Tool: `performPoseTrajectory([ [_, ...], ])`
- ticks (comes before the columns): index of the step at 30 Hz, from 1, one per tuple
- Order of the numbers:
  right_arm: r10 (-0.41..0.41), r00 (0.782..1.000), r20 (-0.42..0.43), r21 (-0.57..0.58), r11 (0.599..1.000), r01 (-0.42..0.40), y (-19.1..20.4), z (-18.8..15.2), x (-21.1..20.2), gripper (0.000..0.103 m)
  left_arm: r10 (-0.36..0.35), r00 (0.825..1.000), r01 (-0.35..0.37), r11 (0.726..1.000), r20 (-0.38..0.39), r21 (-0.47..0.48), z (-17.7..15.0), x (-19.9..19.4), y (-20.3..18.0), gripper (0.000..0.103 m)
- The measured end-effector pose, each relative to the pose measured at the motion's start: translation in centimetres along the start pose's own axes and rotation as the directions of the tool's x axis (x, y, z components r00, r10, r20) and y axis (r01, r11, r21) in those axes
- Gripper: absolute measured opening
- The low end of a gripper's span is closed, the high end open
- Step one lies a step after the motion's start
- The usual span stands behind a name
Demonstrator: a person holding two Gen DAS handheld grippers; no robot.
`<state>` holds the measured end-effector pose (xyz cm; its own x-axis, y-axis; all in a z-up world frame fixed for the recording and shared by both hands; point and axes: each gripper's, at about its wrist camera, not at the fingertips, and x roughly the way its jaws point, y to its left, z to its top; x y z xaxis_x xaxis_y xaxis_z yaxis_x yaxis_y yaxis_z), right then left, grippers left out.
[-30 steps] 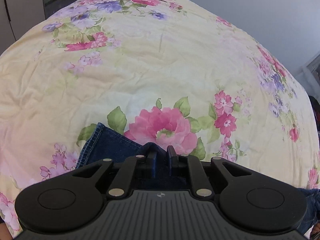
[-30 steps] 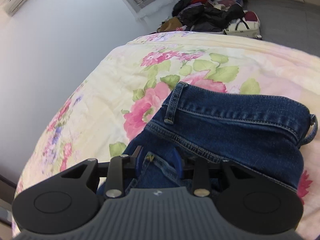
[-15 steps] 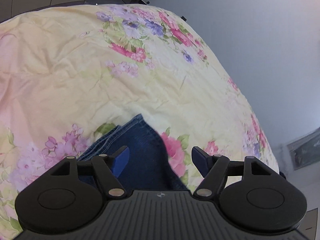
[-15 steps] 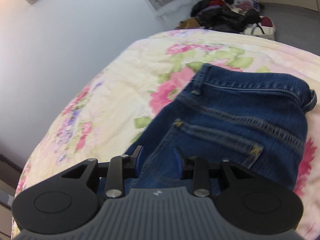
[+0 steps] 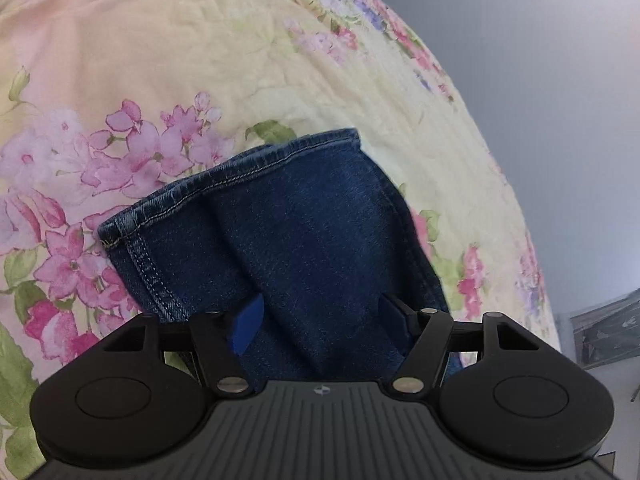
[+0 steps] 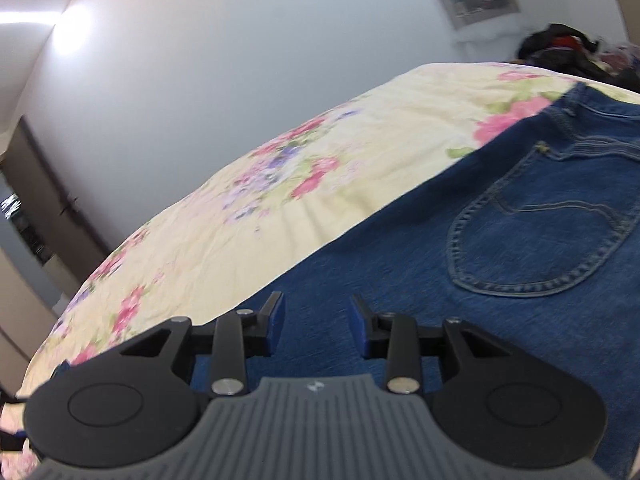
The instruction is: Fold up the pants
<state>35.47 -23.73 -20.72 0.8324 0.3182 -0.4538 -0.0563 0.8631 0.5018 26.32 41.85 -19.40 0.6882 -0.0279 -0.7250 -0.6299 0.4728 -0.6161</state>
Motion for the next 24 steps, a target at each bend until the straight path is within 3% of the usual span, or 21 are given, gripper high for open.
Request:
performPoseTrajectory([
  [4, 0.043, 0.999, -0.029, 0.027, 0.999, -0.042, -0.7, -0.4, 1.2, 0.035, 0.008, 0.999, -0.004, 0.995, 0.045, -0.095, -1.3, 1.5, 0.6, 0.075],
  [5, 0.043, 0.998, -0.035, 0.035, 0.998, -0.042, -0.9, -0.5, 1.5, 0.035, -0.006, 0.998, 0.013, 0.993, 0.068, -0.115, -1.4, 1.5, 0.7, 0.067],
  [6, 0.043, 0.998, -0.039, 0.044, 0.998, -0.042, -0.9, -0.6, 1.7, 0.035, -0.007, 0.996, 0.018, 0.992, 0.089, -0.123, -1.6, 1.4, 0.8, 0.033],
  [7, 0.044, 0.998, -0.043, 0.050, 0.998, -0.041, -1.1, -0.7, 1.9, 0.035, 0.018, 0.996, -0.006, 0.992, 0.091, -0.123, -1.7, 1.4, 0.9, 0.010],
  [8, 0.045, 0.998, -0.048, 0.057, 0.997, -0.042, -1.2, -0.6, 2.0, 0.035, 0.034, 0.995, -0.022, 0.992, 0.090, -0.126, -1.8, 1.3, 1.1, 0.001],
  [20, 0.052, 0.997, -0.051, 0.175, 0.984, -0.043, -2.6, 0.1, 1.4, 0.036, -0.120, 0.974, 0.142, 0.985, 0.194, -0.103, -0.3, -6.6, 1.3, 0.000],
  [22, 0.048, 0.998, -0.039, 0.173, 0.984, -0.041, -2.3, 0.2, 0.8, 0.036, -0.102, 0.975, 0.121, 0.989, 0.196, -0.086, -0.5, -7.1, 1.7, 0.000],
  [24, 0.047, 0.998, -0.031, 0.176, 0.983, -0.040, -2.4, 0.3, 0.5, 0.036, -0.042, 0.985, 0.054, 0.996, 0.167, -0.066, -0.8, -6.2, 2.5, 0.000],
])
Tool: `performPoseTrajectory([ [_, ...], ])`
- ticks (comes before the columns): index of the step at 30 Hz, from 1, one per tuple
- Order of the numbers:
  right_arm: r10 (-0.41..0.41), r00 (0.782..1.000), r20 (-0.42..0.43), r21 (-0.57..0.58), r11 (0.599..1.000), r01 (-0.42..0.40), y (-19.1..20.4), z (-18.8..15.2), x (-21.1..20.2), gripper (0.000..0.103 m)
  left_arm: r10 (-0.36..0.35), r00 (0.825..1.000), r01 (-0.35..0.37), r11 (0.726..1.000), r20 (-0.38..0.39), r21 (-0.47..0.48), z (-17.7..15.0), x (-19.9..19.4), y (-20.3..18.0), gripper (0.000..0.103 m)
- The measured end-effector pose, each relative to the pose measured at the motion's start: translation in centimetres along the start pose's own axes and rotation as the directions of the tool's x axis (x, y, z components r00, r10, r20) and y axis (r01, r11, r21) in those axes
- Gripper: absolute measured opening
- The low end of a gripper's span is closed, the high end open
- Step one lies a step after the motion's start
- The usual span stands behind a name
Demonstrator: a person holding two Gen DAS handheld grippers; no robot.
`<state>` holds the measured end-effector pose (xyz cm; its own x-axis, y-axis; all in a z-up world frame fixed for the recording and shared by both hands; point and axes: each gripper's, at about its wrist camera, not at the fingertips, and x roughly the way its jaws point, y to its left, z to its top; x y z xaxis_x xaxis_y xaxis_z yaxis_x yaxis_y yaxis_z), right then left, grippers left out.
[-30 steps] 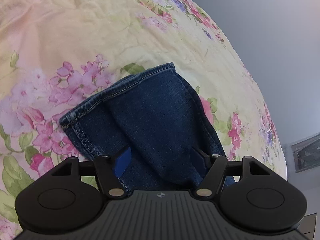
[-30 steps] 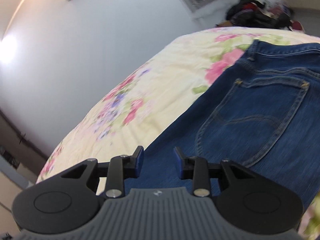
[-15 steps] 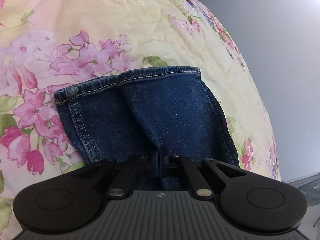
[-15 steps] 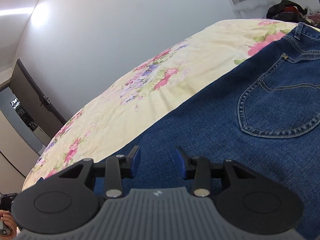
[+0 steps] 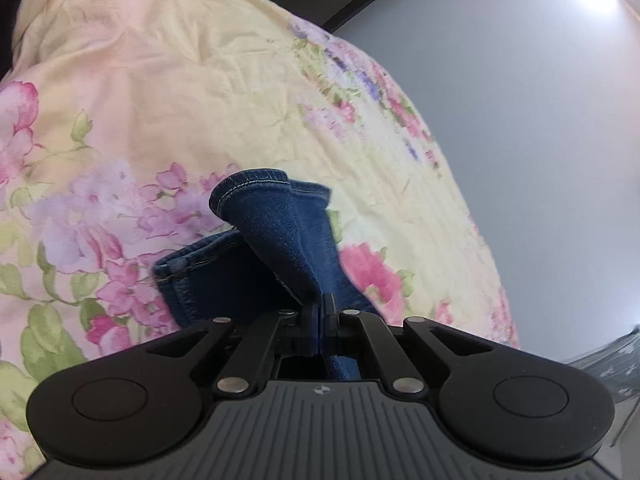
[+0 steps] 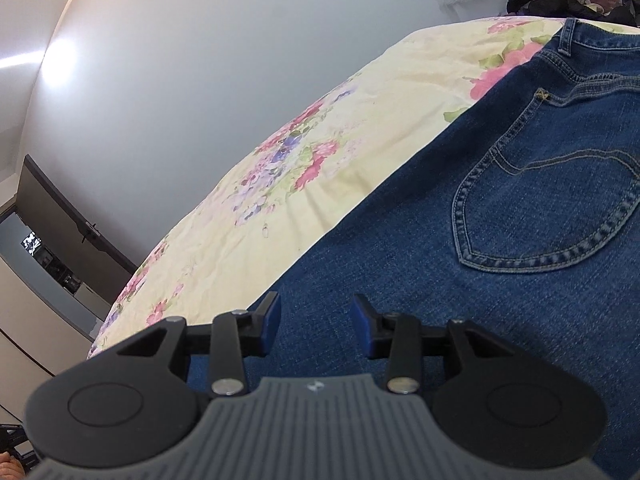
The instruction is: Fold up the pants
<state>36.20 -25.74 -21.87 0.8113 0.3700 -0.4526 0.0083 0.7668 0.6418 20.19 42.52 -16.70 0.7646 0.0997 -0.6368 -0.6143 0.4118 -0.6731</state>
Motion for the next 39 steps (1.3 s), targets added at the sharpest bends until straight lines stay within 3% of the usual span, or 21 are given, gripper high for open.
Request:
performPoseTrajectory([
  [3, 0.003, 1.000, -0.015, 0.015, 1.000, -0.003, -0.2, 0.0, 0.2, 0.036, 0.121, 0.988, -0.124, 0.992, -0.092, -0.023, -1.4, 2.3, 3.1, 0.000],
  [6, 0.005, 0.999, -0.033, 0.019, 1.000, -0.004, -0.4, -0.2, 0.6, 0.037, 0.085, 0.992, -0.094, 0.992, -0.092, -0.089, -2.2, 3.0, 5.2, 0.003],
  [8, 0.000, 0.999, -0.038, 0.009, 1.000, 0.001, -0.3, -0.3, 0.7, 0.037, 0.102, 0.991, -0.108, 0.992, -0.088, -0.072, -2.2, 3.2, 5.1, 0.008],
  [13, 0.012, 0.999, -0.053, 0.019, 1.000, -0.011, -0.2, -0.2, 1.3, 0.037, 0.078, 0.995, -0.085, 0.991, -0.070, -0.105, -1.3, 2.4, 5.9, 0.010],
  [17, 0.028, 0.998, -0.064, -0.003, 1.000, -0.028, 0.1, -0.2, 1.5, 0.038, 0.182, 0.983, -0.183, 0.983, -0.015, -0.023, -0.5, 0.8, 5.2, 0.040],
  [21, 0.026, 0.995, -0.091, 0.006, 1.000, -0.026, 0.1, -0.2, 2.1, 0.042, 0.252, 0.967, -0.253, 0.961, 0.030, 0.111, -1.2, -0.5, 3.0, 0.045],
  [24, 0.027, 0.996, -0.087, -0.015, 0.999, -0.028, 0.3, -0.2, 1.9, 0.042, 0.237, 0.972, -0.234, 0.955, 0.010, 0.180, -2.8, -0.7, 1.4, 0.058],
  [28, 0.010, 0.997, -0.076, -0.006, 1.000, -0.010, -0.4, 0.0, 1.7, 0.043, 0.140, 0.989, -0.126, 0.971, -0.054, 0.205, -6.9, -0.6, 0.7, 0.063],
  [31, 0.022, 0.996, -0.081, 0.058, 0.998, -0.018, -1.2, 0.1, 1.7, 0.043, 0.090, 0.988, -0.068, 0.982, -0.123, 0.176, -9.6, 0.6, 0.8, 0.063],
  [35, 0.019, 0.998, -0.068, 0.054, 0.998, -0.016, -1.1, 0.3, 1.0, 0.043, 0.058, 0.992, -0.037, 0.981, -0.108, 0.190, -11.5, 1.4, 0.0, 0.081],
  [39, -0.073, 0.996, 0.043, -0.024, 0.997, 0.074, -1.5, 3.2, -2.3, 0.042, 0.064, 0.993, -0.040, 0.971, -0.095, 0.237, -12.3, 1.6, -0.5, 0.084],
])
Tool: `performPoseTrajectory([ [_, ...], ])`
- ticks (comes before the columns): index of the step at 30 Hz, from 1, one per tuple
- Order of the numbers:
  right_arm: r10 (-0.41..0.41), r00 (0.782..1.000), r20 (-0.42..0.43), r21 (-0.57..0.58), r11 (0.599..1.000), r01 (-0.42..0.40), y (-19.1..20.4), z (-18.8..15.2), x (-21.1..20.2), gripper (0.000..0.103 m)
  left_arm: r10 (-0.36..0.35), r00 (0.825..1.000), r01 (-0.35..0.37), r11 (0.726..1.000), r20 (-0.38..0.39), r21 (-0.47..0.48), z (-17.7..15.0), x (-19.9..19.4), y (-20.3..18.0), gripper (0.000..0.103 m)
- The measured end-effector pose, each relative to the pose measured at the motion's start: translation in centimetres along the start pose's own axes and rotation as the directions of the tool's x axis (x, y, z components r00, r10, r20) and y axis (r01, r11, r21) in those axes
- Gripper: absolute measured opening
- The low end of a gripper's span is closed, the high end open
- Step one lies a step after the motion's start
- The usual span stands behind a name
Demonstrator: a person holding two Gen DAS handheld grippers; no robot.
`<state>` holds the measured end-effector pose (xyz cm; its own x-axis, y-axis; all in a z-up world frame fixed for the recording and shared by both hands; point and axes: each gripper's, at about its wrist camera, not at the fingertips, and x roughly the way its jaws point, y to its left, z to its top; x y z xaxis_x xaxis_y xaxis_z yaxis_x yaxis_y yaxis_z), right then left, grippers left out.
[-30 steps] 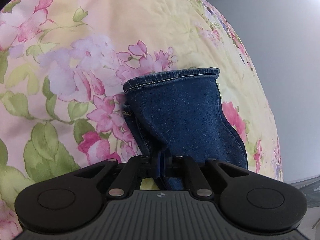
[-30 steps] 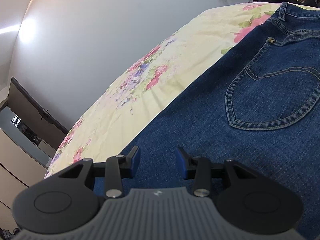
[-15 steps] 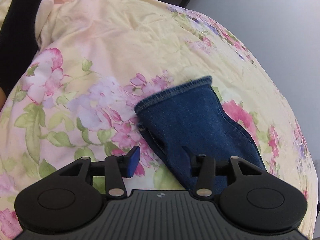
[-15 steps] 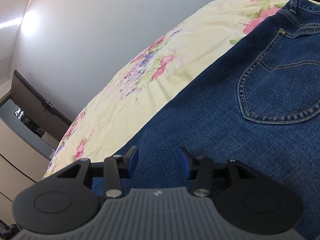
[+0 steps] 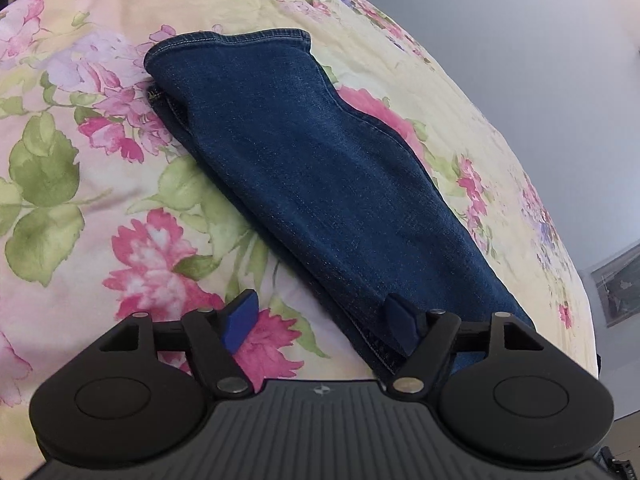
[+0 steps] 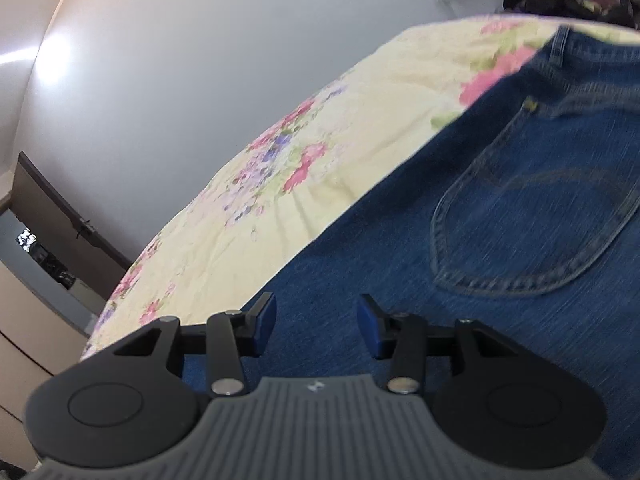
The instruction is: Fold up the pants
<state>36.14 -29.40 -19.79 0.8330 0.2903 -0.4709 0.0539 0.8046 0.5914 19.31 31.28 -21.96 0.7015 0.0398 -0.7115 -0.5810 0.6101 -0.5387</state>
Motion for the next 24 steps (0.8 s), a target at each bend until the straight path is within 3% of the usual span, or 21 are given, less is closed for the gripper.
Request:
performPoseTrajectory([
  [2, -0.039, 0.997, 0.067, 0.079, 0.996, 0.033, -2.4, 1.9, -2.3, 0.045, -0.004, 1.000, 0.003, 1.000, 0.009, 0.020, -0.2, -0.1, 0.0, 0.084],
  [4, -0.131, 0.984, 0.120, 0.184, 0.977, 0.108, -5.9, 3.4, -4.7, 0.046, 0.004, 1.000, -0.005, 0.999, 0.023, 0.032, -0.4, -0.4, -0.1, 0.080],
  [8, -0.311, 0.942, 0.124, 0.291, 0.919, 0.266, -10.9, 3.9, -7.4, 0.047, -0.009, 0.999, 0.006, 0.999, 0.052, 0.047, -1.1, -1.5, -0.7, 0.079],
  [11, -0.354, 0.925, 0.135, 0.336, 0.895, 0.293, -12.6, 4.1, -8.0, 0.047, -0.031, 0.999, 0.029, 0.998, 0.036, 0.056, -1.4, -1.6, -1.3, 0.079],
  [13, -0.385, 0.906, 0.173, 0.365, 0.880, 0.304, -13.4, 4.7, -8.4, 0.047, -0.049, 0.999, 0.048, 0.999, 0.009, 0.021, -1.2, -1.2, -1.0, 0.079],
  [17, -0.396, 0.895, 0.204, 0.409, 0.865, 0.289, -15.8, 6.3, -8.7, 0.047, -0.053, 0.999, 0.052, 0.997, -0.010, -0.057, -0.5, -0.2, -0.1, 0.077],
  [20, -0.435, 0.869, 0.236, 0.410, 0.855, 0.317, -17.3, 7.6, -9.4, 0.047, -0.043, 0.999, 0.043, 0.997, -0.004, -0.057, -0.3, 0.0, -0.3, 0.077],
  [22, -0.498, 0.829, 0.255, 0.400, 0.835, 0.379, -17.8, 8.0, -10.2, 0.060, -0.033, 0.999, 0.033, 0.998, -0.005, -0.050, -0.6, 0.2, -0.5, 0.078],
  [23, -0.501, 0.828, 0.253, 0.407, 0.831, 0.378, -18.4, 8.1, -10.4, 0.062, -0.026, 1.000, 0.026, 0.999, -0.007, -0.048, -0.7, 0.4, -0.5, 0.078],
  [24, -0.486, 0.842, 0.236, 0.430, 0.829, 0.358, -19.4, 8.1, -10.3, 0.062, -0.019, 1.000, 0.019, 0.999, -0.007, -0.046, -0.8, 0.5, -0.6, 0.078],
])
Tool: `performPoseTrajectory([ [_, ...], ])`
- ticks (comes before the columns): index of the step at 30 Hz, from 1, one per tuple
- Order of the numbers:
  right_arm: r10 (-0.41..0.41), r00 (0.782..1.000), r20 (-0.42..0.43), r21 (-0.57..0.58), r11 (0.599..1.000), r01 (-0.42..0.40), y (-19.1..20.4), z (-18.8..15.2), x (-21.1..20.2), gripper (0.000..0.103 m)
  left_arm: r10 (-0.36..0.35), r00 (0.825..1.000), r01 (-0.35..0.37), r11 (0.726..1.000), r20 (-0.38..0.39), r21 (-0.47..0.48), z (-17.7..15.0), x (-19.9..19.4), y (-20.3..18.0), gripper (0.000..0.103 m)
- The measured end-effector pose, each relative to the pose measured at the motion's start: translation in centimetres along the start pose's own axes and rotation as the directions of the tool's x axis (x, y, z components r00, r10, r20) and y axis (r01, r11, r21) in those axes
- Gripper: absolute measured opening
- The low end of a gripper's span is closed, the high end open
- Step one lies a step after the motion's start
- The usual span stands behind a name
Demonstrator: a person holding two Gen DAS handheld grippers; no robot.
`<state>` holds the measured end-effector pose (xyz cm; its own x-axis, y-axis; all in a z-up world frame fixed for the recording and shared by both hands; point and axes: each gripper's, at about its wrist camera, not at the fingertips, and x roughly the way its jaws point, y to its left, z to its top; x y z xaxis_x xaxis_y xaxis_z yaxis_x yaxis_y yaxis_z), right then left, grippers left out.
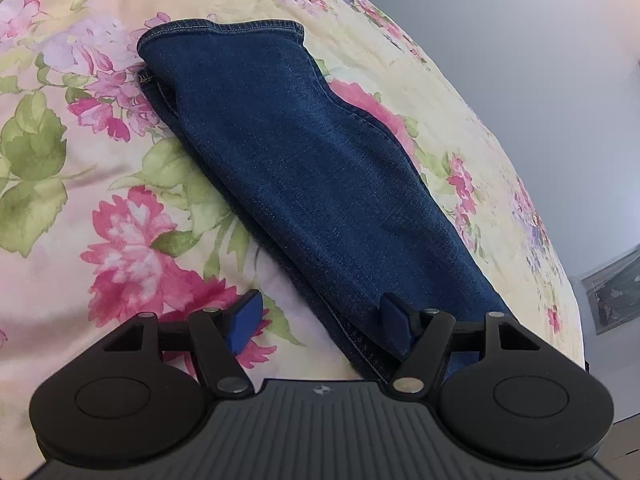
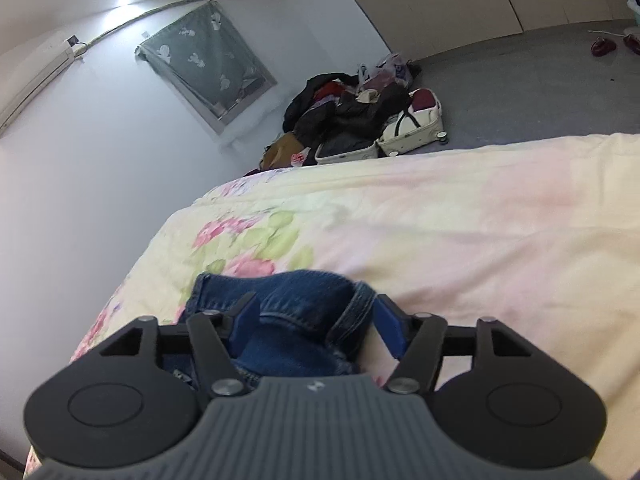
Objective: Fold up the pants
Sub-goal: 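Grasp the jeans waistband with the right gripper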
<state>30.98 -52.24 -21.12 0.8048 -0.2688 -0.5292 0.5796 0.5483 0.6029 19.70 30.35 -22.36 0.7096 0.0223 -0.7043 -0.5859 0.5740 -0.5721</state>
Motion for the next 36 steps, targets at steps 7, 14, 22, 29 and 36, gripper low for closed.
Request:
performPoseTrajectory([
  [7, 0.251, 0.944, -0.214, 0.130, 0.965, -0.227, -2.8, -0.1, 6.3, 0.068, 0.025, 1.000, -0.025, 1.000, -0.001, 0.005, 0.0, 0.1, -0.3, 0.078],
  [14, 0.373, 0.906, -0.199, 0.174, 0.923, -0.342, -2.3, 2.8, 5.5, 0.014, 0.016, 1.000, -0.015, 0.998, 0.004, -0.067, 0.3, -0.5, 0.5, 0.076],
  [22, 0.220, 0.929, -0.296, 0.096, 0.975, -0.200, -2.5, 1.7, 7.0, 0.015, 0.060, 0.996, -0.060, 0.998, 0.067, -0.004, -0.8, -2.2, -1.6, 0.071],
  [29, 0.307, 0.915, -0.264, 0.217, 0.943, -0.253, -4.2, 1.3, 7.4, 0.029, -0.032, 0.973, 0.005, 0.993, 0.227, 0.121, -6.7, -6.1, -7.0, 0.070],
  [36, 0.405, 0.873, -0.272, 0.171, 0.913, -0.370, -2.9, -0.2, 5.5, 0.064, -0.208, 0.978, 0.201, 0.888, -0.029, 0.413, -16.2, -2.2, -18.7, 0.073],
])
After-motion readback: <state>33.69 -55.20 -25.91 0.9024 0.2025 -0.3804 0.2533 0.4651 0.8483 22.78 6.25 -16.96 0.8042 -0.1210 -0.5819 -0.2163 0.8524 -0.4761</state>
